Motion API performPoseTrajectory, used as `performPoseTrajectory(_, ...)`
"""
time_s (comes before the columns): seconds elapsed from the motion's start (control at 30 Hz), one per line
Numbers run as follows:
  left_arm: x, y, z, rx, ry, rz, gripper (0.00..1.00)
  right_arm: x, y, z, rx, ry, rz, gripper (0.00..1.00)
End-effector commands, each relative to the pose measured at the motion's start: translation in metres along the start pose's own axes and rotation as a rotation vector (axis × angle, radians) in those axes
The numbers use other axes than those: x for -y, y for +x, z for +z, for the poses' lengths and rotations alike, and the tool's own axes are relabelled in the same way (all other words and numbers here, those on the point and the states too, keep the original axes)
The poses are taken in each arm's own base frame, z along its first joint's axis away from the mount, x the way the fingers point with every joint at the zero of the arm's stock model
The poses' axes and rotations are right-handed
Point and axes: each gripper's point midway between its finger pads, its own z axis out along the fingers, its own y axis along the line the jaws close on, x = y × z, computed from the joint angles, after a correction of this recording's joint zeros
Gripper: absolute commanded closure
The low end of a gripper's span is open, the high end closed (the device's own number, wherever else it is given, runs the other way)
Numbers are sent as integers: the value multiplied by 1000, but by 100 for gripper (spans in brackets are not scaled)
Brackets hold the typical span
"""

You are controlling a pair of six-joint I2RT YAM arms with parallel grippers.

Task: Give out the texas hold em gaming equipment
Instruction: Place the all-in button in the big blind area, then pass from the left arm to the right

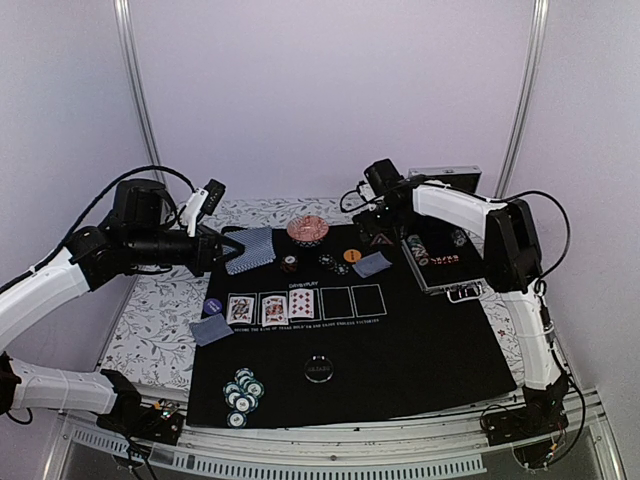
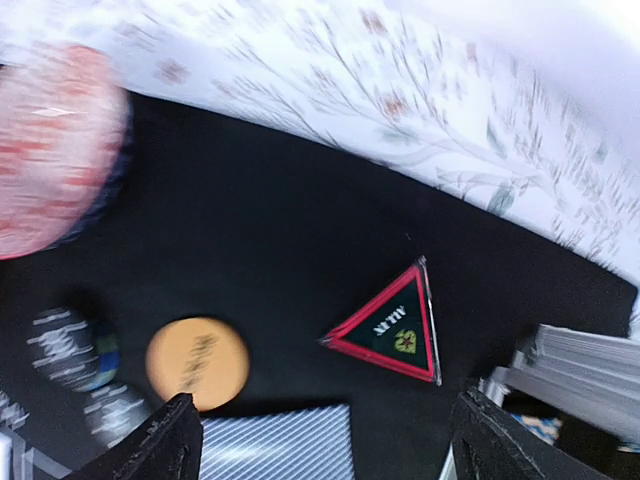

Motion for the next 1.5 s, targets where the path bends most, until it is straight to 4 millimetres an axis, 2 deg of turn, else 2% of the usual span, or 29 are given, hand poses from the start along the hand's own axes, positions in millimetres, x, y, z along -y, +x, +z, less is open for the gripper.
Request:
performPoseTrajectory(0.0,6,-16,-12,48,15,12,100,-45,-81,-151,376,-86,-153,11)
performPoseTrajectory(0.03,7,-16,-13,50,19,12,100,-56,-84,-175,442,-119,-182,11)
performPoseTrajectory(0.1,10,-17,-15,57,31,15,100,-88,-75,-224,579,-232,-280,10)
performPoseTrajectory(0.13,13,-17,-16,61,44,19,100,-108,-63,-250,658,-275,-364,9)
performPoseTrajectory(0.2,20,-18,-18,72,84,28,100,-136,-36,-294,812,-320,-489,8)
performPoseTrajectory(0.3,31,-19,-18,80,150,27,100,-165,16,-338,1020,-338,-684,5)
performPoseTrajectory(0.4,39,-17,-14,68,200,13,100,-181,44,-357,1084,-319,-766,4)
performPoseTrajectory(0.57,55,-13,-10,46,303,-20,100,-226,74,-360,1075,-226,-933,1)
performPoseTrajectory(0.7,74,-5,-5,11,372,-14,100,-250,76,-350,1062,-94,-1071,1)
performPoseTrajectory(0.83,94,9,0,-42,438,-5,100,-262,66,-341,1048,-59,-1095,1)
performPoseTrajectory(0.93,101,13,2,-62,458,0,100,-271,63,-336,1045,-65,-1101,1)
performPoseTrajectory(1.33,106,28,12,-135,469,17,100,-280,71,-325,1015,-114,-1119,0)
performPoseTrajectory(1.4,109,28,12,-137,480,24,100,-280,73,-324,1007,-120,-1122,4)
performPoseTrajectory(1.47,110,28,11,-135,487,29,100,-280,74,-323,1000,-126,-1125,12)
